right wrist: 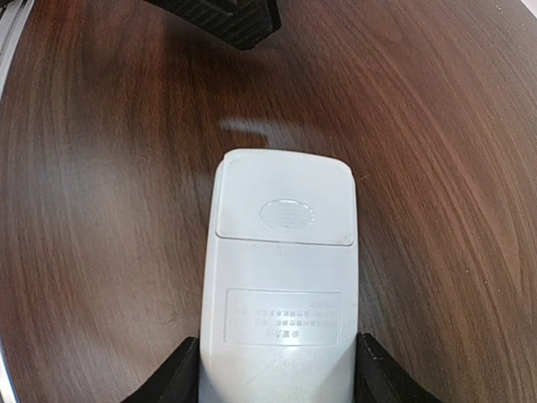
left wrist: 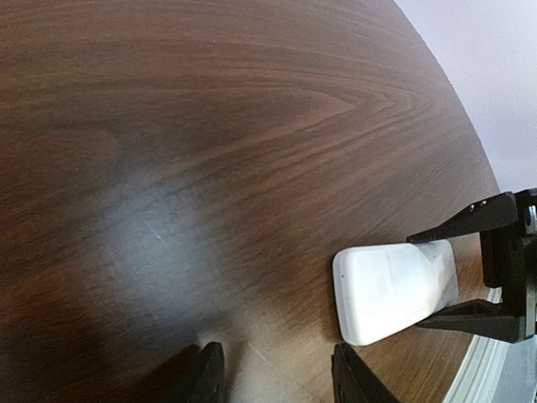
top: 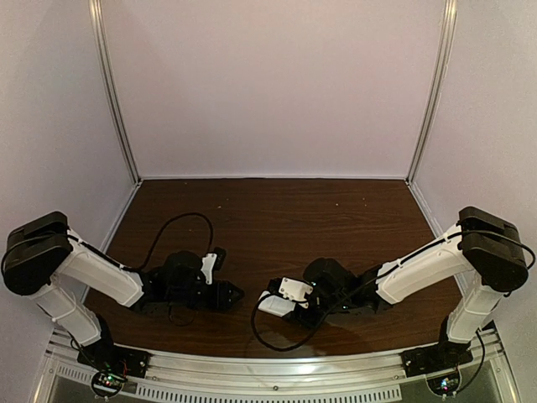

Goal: Load the batteries into the remote control
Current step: Press the battery cover on the remote control without the battery cover.

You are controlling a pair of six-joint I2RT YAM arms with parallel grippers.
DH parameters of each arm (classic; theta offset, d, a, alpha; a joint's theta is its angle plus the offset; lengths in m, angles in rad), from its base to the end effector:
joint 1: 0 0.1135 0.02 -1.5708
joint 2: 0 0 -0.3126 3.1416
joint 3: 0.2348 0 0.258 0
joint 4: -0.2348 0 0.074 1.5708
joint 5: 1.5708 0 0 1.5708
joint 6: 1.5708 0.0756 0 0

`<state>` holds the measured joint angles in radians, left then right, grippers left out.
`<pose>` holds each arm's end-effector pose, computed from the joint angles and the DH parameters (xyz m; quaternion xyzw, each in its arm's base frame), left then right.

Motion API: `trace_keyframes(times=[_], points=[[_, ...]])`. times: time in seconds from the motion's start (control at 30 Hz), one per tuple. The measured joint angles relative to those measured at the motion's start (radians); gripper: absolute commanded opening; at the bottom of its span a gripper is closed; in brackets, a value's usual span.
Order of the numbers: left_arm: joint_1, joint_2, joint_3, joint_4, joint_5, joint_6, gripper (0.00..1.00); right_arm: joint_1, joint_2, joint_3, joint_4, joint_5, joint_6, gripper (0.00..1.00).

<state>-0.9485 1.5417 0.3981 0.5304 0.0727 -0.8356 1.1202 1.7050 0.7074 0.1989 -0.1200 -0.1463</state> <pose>0.1656 -0.2402 0.1365 0.0668 0.8846 -0.3786 0.2639 0.1453 0.3211 0.1382 -0.5654 0.7321 0.2250 0.3062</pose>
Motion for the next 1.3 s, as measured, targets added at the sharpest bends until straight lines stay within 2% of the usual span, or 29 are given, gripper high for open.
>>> trace_keyframes(times=[0.43,0.67,0.97,1.3], points=[[0.0,0.085,0.033,0.064,0.08,0.008,0.37,0.0,0.002,0.0,0.001,0.0,0.0,0.35],[0.0,0.124,0.061,0.127,0.129,0.008,0.36,0.0,0.006,0.001,0.005,0.0,-0.001,0.35],[-0.025,0.19,0.113,0.135,0.151,0.008,0.31,0.0,0.009,0.003,0.007,0.0,0.0,0.34],[-0.048,0.22,0.19,0.009,0.105,0.032,0.08,0.0,0.011,0.005,0.008,0.001,0.001,0.33]])
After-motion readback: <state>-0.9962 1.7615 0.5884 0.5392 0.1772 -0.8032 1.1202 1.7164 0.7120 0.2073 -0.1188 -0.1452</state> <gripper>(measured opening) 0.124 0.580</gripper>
